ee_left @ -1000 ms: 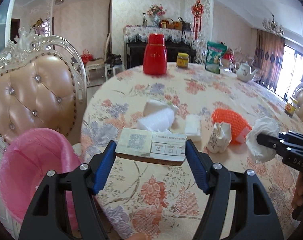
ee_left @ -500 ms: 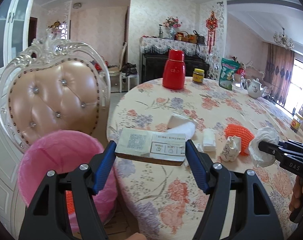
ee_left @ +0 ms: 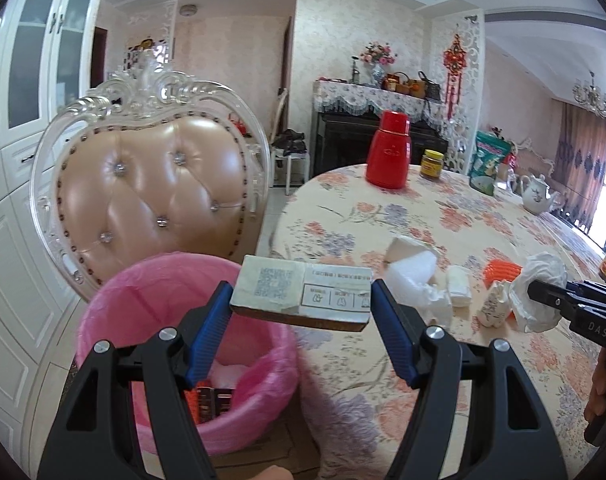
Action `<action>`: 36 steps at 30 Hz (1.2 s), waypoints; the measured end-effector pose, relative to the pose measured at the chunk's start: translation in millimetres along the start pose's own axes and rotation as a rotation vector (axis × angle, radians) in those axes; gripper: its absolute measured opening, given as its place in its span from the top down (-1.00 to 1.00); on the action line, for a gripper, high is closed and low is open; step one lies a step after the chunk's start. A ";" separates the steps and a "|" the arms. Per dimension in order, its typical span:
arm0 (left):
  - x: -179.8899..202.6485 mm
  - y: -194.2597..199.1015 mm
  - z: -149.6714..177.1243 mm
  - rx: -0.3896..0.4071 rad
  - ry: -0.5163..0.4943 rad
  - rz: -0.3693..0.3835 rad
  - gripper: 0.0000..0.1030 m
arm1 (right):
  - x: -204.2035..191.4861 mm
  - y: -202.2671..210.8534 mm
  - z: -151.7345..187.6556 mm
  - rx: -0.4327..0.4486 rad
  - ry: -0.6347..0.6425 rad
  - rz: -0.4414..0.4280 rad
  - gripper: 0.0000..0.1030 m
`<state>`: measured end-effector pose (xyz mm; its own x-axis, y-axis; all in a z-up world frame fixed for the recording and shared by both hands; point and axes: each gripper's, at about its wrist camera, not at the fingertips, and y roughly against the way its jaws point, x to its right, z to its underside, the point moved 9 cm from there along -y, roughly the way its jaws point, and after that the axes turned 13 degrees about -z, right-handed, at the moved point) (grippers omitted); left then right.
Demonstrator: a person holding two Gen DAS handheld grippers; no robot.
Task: Collect trash
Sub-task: 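Grasp the paper card with the left tool and lift it while the right tool holds the tissue, then carry the card and tissue over the pink wastebasket and open both tools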
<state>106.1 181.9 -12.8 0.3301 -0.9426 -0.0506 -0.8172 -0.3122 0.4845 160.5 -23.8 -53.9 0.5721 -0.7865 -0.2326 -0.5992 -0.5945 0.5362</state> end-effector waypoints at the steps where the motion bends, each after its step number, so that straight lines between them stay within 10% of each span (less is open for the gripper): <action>1: -5.7 0.0 -0.3 0.001 0.005 -0.008 -0.32 | -3.9 -2.8 -1.2 -0.002 0.005 -0.006 0.41; 36: -130.6 -16.6 7.1 -0.030 0.117 -0.168 -0.33 | -166.2 -105.5 -47.1 -0.065 0.195 -0.258 0.41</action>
<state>73.2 309.3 -20.4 0.5144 -0.8570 -0.0318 -0.7322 -0.4582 0.5039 155.0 177.6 -33.6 0.8005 -0.5607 -0.2115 -0.3870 -0.7532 0.5319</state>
